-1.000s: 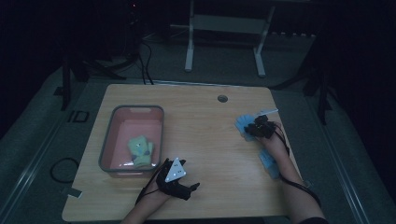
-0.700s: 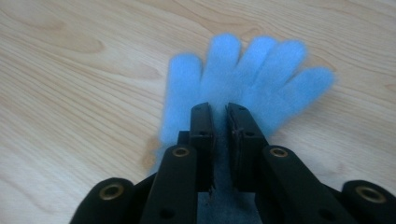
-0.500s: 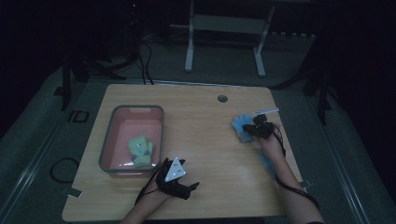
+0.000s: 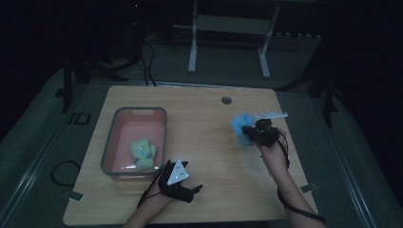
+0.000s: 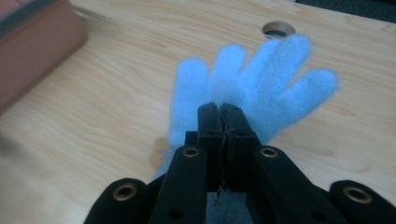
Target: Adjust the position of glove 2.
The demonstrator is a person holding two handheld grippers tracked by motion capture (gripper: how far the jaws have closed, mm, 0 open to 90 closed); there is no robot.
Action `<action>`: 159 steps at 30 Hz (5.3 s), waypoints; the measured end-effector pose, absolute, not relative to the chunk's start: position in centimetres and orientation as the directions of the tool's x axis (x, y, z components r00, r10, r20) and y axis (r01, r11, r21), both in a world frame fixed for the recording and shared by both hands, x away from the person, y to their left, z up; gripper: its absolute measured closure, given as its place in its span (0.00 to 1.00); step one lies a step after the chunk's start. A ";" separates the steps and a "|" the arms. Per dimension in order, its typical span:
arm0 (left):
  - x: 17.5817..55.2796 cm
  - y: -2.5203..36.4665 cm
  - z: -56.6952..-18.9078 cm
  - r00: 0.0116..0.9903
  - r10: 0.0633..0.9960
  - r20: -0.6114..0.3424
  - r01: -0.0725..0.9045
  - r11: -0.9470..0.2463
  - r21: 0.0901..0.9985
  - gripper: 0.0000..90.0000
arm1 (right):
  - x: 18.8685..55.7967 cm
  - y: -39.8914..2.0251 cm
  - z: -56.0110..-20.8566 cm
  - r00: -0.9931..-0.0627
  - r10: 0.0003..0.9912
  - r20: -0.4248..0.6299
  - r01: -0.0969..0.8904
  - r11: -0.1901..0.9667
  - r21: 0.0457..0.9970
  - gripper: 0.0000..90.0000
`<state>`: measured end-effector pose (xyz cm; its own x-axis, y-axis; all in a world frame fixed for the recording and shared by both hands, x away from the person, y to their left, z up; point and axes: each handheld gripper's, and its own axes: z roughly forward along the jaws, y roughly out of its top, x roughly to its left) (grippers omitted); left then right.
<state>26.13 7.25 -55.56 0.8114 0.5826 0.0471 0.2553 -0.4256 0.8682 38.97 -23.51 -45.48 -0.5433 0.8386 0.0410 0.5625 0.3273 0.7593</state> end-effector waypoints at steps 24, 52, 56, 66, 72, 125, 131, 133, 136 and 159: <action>25.8 7.3 -55.3 0.812 0.580 0.059 0.240 -0.424 0.873 0.06 | 31.9 -16.2 -52.2 -0.488 0.863 0.129 0.657 0.266 0.705 0.97; 25.8 7.3 -55.8 0.817 0.575 0.054 0.246 -0.431 0.868 0.06 | 32.7 -17.4 -52.6 -0.536 0.837 0.111 0.642 0.319 0.697 0.62; 25.7 7.2 -55.9 0.822 0.567 0.055 0.245 -0.439 0.864 0.06 | 33.3 -18.5 -51.4 -0.558 0.826 0.084 0.613 0.341 0.713 0.59; 25.7 7.2 -55.9 0.824 0.564 0.060 0.243 -0.447 0.861 0.06 | 33.8 -23.4 -49.8 -0.596 0.802 0.031 0.558 0.386 0.734 0.62; 25.7 7.0 -56.0 0.825 0.562 0.059 0.244 -0.449 0.860 0.06 | 33.6 -26.5 -49.6 -0.613 0.790 -0.027 0.524 0.431 0.735 0.63; 25.7 6.6 -56.6 0.834 0.549 0.056 0.251 -0.467 0.848 0.06 | 31.4 -34.6 -50.9 -0.384 0.923 -0.018 0.612 0.269 0.744 0.96; 25.7 6.7 -56.6 0.834 0.548 0.056 0.249 -0.465 0.849 0.06 | 31.3 -32.7 -49.1 -0.365 0.930 -0.047 0.600 0.274 0.752 0.96; 25.8 6.7 -56.6 0.833 0.550 0.054 0.249 -0.462 0.851 0.06 | 31.3 -32.2 -48.6 -0.360 0.932 -0.043 0.600 0.267 0.755 0.96; 25.8 6.7 -56.6 0.834 0.549 0.055 0.248 -0.463 0.851 0.06 | 31.3 -31.4 -48.0 -0.357 0.933 -0.045 0.594 0.264 0.760 0.96; 25.7 6.7 -56.6 0.837 0.544 0.058 0.245 -0.467 0.850 0.06 | 31.2 -23.4 -46.1 -0.458 0.888 -0.040 0.539 0.313 0.782 0.96</action>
